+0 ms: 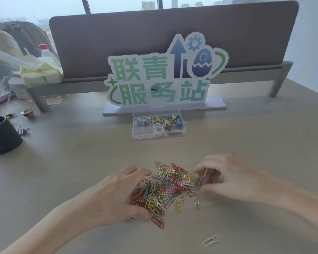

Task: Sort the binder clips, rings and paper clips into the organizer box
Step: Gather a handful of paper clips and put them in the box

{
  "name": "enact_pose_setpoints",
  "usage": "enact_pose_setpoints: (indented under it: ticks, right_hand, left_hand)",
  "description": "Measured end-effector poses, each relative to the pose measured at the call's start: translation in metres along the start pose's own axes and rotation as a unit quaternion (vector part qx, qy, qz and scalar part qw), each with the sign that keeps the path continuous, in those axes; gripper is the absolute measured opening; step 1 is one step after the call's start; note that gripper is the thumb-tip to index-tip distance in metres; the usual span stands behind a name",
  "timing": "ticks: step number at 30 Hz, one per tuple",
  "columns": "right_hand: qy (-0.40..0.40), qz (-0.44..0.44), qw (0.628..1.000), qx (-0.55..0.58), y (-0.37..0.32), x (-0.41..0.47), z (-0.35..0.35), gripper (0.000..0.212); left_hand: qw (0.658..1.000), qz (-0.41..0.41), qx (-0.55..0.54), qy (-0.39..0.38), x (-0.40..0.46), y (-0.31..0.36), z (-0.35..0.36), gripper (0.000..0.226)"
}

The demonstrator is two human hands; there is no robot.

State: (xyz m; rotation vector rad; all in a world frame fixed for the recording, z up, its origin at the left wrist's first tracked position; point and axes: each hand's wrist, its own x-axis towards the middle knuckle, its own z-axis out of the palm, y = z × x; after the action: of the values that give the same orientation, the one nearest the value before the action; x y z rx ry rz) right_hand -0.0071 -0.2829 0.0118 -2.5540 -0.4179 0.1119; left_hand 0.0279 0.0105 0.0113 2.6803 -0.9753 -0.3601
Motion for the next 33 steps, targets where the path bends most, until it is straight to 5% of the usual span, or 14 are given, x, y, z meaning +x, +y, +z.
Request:
enact_pose_setpoints:
  ticks: [7,11,13,17,22,33]
  right_hand:
    - [-0.028,0.010,0.999,0.015,-0.007,0.016,0.016,0.024]
    - [0.003,-0.005,1.000,0.016,-0.012,0.022,0.012,0.017]
    - [0.016,0.007,1.000,-0.008,-0.011,0.028,0.002,0.033]
    - [-0.098,0.040,0.991,-0.082,-0.015,0.033,0.000,0.086]
    - [-0.133,0.005,0.989,-0.059,-0.031,0.030,0.012,0.080]
    - [-0.079,-0.030,0.993,-0.083,-0.036,0.033,0.025,0.052]
  left_hand:
    - [1.000,0.005,-0.020,0.020,0.009,-0.005,0.002,0.056]
    - [1.000,0.014,-0.007,0.024,0.011,0.000,0.001,0.062]
    - [0.999,0.003,0.006,0.041,0.009,0.001,-0.002,0.071]
    - [0.999,0.005,0.037,0.025,0.010,0.005,-0.007,0.086]
    - [0.999,0.025,0.033,-0.006,0.016,0.013,-0.002,0.084]
    - [0.998,0.044,0.006,0.049,0.021,0.017,0.003,0.030]
